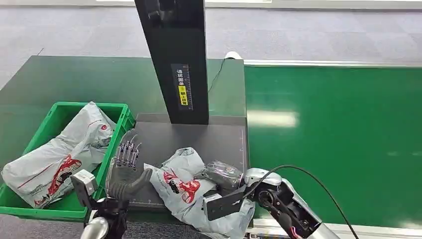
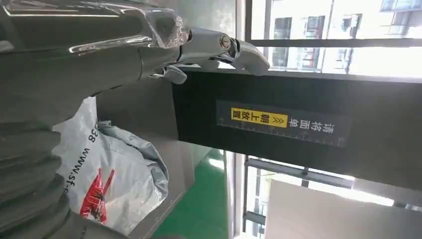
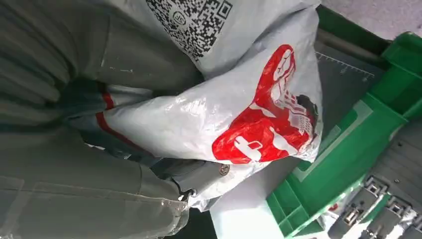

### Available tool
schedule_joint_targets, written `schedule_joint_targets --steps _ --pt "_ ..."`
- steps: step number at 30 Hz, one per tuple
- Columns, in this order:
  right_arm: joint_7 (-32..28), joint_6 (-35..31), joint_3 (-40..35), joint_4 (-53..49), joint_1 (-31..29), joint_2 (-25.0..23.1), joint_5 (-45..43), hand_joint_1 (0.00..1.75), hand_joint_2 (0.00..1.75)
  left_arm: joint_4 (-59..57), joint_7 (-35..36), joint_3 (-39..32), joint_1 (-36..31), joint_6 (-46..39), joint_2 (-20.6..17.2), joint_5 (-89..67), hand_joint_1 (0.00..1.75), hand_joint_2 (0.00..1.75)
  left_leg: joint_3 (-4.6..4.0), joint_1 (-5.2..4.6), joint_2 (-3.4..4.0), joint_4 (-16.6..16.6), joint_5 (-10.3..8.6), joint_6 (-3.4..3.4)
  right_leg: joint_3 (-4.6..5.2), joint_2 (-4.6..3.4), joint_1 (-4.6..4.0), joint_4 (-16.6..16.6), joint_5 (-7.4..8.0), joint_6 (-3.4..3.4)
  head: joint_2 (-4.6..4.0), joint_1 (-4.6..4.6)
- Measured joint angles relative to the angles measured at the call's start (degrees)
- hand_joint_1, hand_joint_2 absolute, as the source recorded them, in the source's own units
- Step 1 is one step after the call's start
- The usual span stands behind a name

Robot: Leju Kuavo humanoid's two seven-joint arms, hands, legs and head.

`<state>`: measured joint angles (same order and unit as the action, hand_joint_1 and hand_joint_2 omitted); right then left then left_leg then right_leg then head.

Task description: Moved the parcel from conveyor to table for the left to box.

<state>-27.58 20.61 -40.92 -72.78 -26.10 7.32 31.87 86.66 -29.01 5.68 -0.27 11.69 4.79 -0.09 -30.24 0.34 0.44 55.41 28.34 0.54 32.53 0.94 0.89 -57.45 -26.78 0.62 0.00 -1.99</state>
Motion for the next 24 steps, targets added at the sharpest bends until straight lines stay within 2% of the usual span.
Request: schedule_joint_targets --steps 1,2,3,4,5,14,18,24 --pt "0.0 0.0 -0.2 0.2 -0.1 0.0 0.0 1.75 1.75 0.0 0.0 0.0 0.0 0.0 0.0 0.0 0.0 1.75 0.0 0.0 0.0 0.0 0.0 0.0 0.0 0.0 0.0 0.0 0.0 0.0 0.0 -0.02" --pt "0.0 0.0 -0.3 0.3 -0.2 0.1 0.0 0.7 1.75 0.0 0.0 0.0 0.0 0.0 0.0 0.0 0.0 1.75 0.0 0.0 0.0 0.0 0.0 0.0 0.0 0.0 0.0 0.0 0.0 0.0 0.0 -0.02" --pt "0.0 0.0 -0.4 0.5 -0.3 0.1 -0.2 0.17 1.75 0.0 0.0 0.0 0.0 0.0 0.0 0.0 0.0 1.75 0.0 0.0 0.0 0.0 0.0 0.0 0.0 0.0 0.0 0.0 0.0 0.0 0.0 -0.02" --pt "-0.3 -0.2 -0.5 0.6 -0.4 0.1 -0.5 0.14 1.75 0.0 0.0 0.0 0.0 0.0 0.0 0.0 0.0 1.75 0.0 0.0 0.0 0.0 0.0 0.0 0.0 0.0 0.0 0.0 0.0 0.0 0.0 -0.02" --pt "-0.6 -0.6 -0.5 0.7 -0.4 0.1 -1.1 0.0 1.75 0.0 0.0 0.0 0.0 0.0 0.0 0.0 0.0 1.75 0.0 0.0 0.0 0.0 0.0 0.0 0.0 0.0 0.0 0.0 0.0 0.0 0.0 -0.02" --pt "1.2 -9.5 3.9 0.7 -0.3 -1.9 -3.1 0.0 1.75 0.3 -0.9 -0.1 0.8 -0.9 0.2 -1.4 0.0 1.75 0.0 0.0 -0.02 0.0 0.0 0.0 0.0 0.0 0.0 0.0 0.0 0.0 0.0 -0.02" --pt "0.5 -18.2 8.6 -0.3 2.6 -2.8 -4.2 0.0 1.75 1.8 -2.2 -0.1 3.4 -0.9 0.2 -2.5 0.0 1.75 -0.04 -0.01 0.0 0.0 0.01 0.0 0.03 0.0 0.01 0.0 0.0 0.0 0.0 -0.02" --pt "0.4 -19.3 13.3 -2.4 4.7 -4.2 -7.0 0.0 1.75 3.1 -2.6 0.0 4.9 -0.9 0.2 -2.9 0.0 1.75 -0.06 -0.01 -0.02 0.0 0.02 -0.01 0.05 0.0 0.01 0.0 0.0 0.0 0.0 -0.02"
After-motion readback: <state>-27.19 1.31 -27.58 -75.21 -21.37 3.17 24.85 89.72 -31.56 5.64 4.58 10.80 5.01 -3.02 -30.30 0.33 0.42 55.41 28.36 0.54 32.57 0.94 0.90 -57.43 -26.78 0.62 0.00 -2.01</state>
